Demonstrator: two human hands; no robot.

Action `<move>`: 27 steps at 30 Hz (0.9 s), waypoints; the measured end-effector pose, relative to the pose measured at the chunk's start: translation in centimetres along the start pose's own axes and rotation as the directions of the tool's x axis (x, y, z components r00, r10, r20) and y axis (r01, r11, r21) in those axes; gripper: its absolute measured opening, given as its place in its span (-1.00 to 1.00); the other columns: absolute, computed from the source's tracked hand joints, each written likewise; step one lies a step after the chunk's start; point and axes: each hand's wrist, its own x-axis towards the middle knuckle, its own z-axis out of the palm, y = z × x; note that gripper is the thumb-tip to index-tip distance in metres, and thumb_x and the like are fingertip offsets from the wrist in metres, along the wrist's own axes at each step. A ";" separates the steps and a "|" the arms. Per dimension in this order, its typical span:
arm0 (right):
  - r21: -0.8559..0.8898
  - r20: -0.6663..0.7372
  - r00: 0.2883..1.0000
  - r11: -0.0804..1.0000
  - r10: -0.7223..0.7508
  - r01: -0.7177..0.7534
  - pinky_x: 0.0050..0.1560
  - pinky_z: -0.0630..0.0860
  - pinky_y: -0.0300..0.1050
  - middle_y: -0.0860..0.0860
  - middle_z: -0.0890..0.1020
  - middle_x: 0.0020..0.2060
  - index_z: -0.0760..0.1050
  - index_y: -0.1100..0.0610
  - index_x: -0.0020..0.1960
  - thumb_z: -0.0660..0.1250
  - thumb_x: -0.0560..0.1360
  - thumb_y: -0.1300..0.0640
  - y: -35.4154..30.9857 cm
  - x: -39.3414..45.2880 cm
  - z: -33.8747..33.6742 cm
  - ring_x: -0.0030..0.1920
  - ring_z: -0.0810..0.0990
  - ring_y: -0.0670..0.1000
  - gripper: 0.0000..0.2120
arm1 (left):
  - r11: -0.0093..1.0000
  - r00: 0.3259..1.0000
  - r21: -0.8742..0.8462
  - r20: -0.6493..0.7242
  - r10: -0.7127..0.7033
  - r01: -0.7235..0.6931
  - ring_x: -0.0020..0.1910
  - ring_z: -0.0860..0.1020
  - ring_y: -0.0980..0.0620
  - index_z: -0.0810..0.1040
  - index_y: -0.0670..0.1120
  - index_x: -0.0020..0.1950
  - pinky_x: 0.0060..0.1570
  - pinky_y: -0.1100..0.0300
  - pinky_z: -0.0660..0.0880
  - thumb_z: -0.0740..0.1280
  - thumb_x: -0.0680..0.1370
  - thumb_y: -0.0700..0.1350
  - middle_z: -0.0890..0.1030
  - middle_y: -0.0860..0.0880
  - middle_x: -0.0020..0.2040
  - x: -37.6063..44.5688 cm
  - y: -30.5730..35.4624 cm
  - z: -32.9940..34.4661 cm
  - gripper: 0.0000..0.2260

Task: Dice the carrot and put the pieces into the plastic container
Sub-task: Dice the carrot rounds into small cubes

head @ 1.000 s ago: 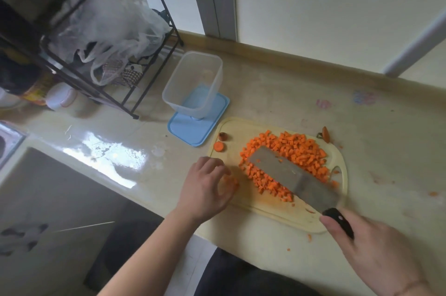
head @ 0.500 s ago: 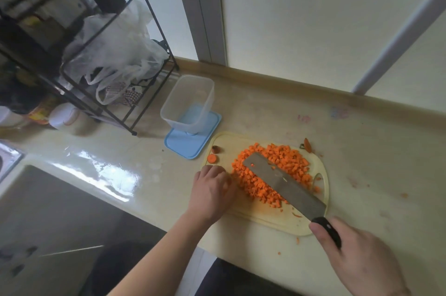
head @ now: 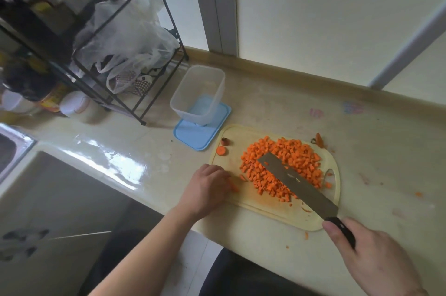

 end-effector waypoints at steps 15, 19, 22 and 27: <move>0.016 0.080 0.996 1.000 -0.026 0.025 -0.42 0.44 -0.13 -0.02 0.50 -0.53 0.45 -0.07 -0.24 -0.25 0.32 -0.52 -1.1 2.1 -1.1 -0.43 0.49 -0.01 -0.32 | 0.998 0.999 -0.027 -0.004 0.048 -0.048 0.03 0.55 -0.05 0.65 0.00 0.19 -0.02 0.02 0.52 0.34 0.57 0.03 0.61 0.01 0.10 -0.7 0.5 1.7 -0.76; 0.024 0.129 0.992 1.000 -0.018 0.015 -0.35 0.50 -0.10 -0.01 0.51 -0.52 0.47 -0.02 -0.20 -0.13 0.35 -0.43 -1.7 2.4 -1.6 -0.42 0.50 -0.01 -0.41 | 0.992 0.993 0.049 0.051 0.110 -0.113 0.07 0.53 -0.03 0.67 0.04 0.13 -0.01 0.03 0.53 0.36 0.55 0.04 0.61 0.06 0.11 -0.4 0.4 2.1 -0.79; -0.003 0.143 0.989 1.000 -0.027 0.028 -0.33 0.49 -0.11 -0.02 0.51 -0.49 0.47 -0.03 -0.18 -0.15 0.34 -0.43 -1.8 2.5 -1.6 -0.41 0.46 -0.02 -0.40 | 0.995 0.995 0.028 0.042 0.091 -0.092 0.05 0.49 0.00 0.69 0.03 0.08 -0.06 0.02 0.54 0.35 0.56 0.03 0.62 0.06 0.06 -0.3 -0.1 2.7 -0.81; -0.006 0.153 0.988 1.000 -0.025 0.026 -0.37 0.44 -0.17 -0.02 0.52 -0.48 0.46 -0.03 -0.19 -0.16 0.33 -0.43 -1.8 2.5 -1.4 -0.41 0.47 -0.03 -0.39 | 0.997 0.998 -0.054 -0.003 0.059 -0.059 -0.03 0.44 0.05 0.71 0.04 0.00 -0.12 0.06 0.45 0.33 0.57 0.06 0.64 0.10 -0.09 0.2 -0.2 2.5 -0.81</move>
